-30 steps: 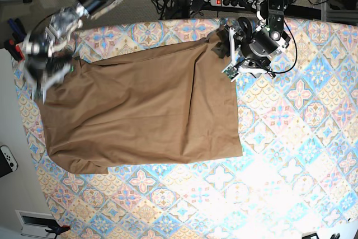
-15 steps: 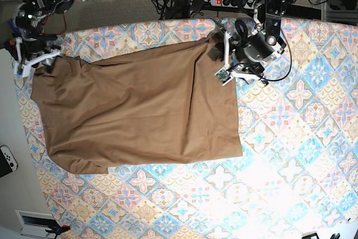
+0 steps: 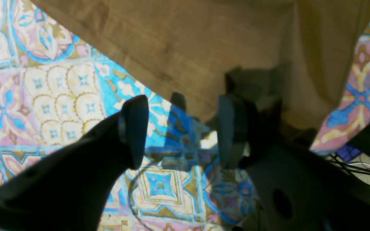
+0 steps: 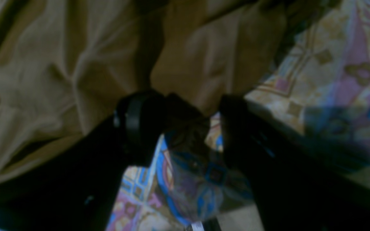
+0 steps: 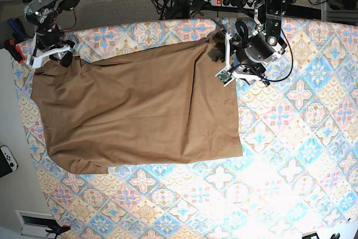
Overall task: Layout the t-shirt on the table in an organized manner, then fold the t-shirt properly
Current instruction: 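Hold the corner with the right gripper and drag the shirt taut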
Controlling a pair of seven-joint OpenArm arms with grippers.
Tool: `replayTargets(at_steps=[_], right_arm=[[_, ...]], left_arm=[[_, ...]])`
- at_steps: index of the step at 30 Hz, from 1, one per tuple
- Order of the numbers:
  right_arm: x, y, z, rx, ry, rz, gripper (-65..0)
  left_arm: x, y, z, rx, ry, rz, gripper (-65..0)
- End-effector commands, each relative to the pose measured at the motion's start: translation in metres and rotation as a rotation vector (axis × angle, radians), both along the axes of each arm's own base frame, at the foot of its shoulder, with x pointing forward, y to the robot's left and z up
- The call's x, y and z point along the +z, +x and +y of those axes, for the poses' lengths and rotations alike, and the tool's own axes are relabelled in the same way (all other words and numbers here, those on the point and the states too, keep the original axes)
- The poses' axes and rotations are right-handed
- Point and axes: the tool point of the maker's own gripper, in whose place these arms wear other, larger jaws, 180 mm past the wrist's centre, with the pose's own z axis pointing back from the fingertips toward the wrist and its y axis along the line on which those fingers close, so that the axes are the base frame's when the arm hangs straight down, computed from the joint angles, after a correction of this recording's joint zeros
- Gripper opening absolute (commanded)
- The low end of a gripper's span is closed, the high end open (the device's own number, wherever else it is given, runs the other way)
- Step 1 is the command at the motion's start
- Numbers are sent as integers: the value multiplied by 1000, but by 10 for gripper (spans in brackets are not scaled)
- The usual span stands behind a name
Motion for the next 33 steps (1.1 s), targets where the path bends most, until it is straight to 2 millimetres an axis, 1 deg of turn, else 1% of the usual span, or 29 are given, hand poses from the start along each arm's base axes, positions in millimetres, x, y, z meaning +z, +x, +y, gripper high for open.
replayTargets(at_steps=[1, 4, 6, 8, 10, 12, 13, 17, 20, 33], right_arm=[[7, 5, -4, 5, -15, -19, -346], [8, 4, -5, 5, -22, -19, -346], [13, 3, -9, -2, -41, -25, -346], [19, -7, -22, -52, -60, -28, -346], [16, -17, -29, -91, -53, -18, -346], [19, -18, -40, -94, -73, -14, -346], [18, -18, -42, -94, -70, -10, -346], [5, -21, -38, -96, -29, 7, -346], [4, -24, -38, -95, -30, 14, -346], [7, -20, -38, -81, -39, 6, -346]], left_arm=[[7, 5, -1, 0, -10, -27, -338], [7, 5, -1, 0, -10, -27, -338], [7, 5, -1, 0, -10, -27, -338], [7, 5, -1, 0, -10, -27, -338], [7, 5, -1, 0, -10, -27, -338], [7, 5, -1, 0, -10, -27, -338], [7, 5, -1, -2, -11, -27, -338], [7, 5, -2, -3, -11, -27, -338], [7, 5, -1, 0, -10, -27, -338], [7, 5, -1, 0, -10, -27, -338]])
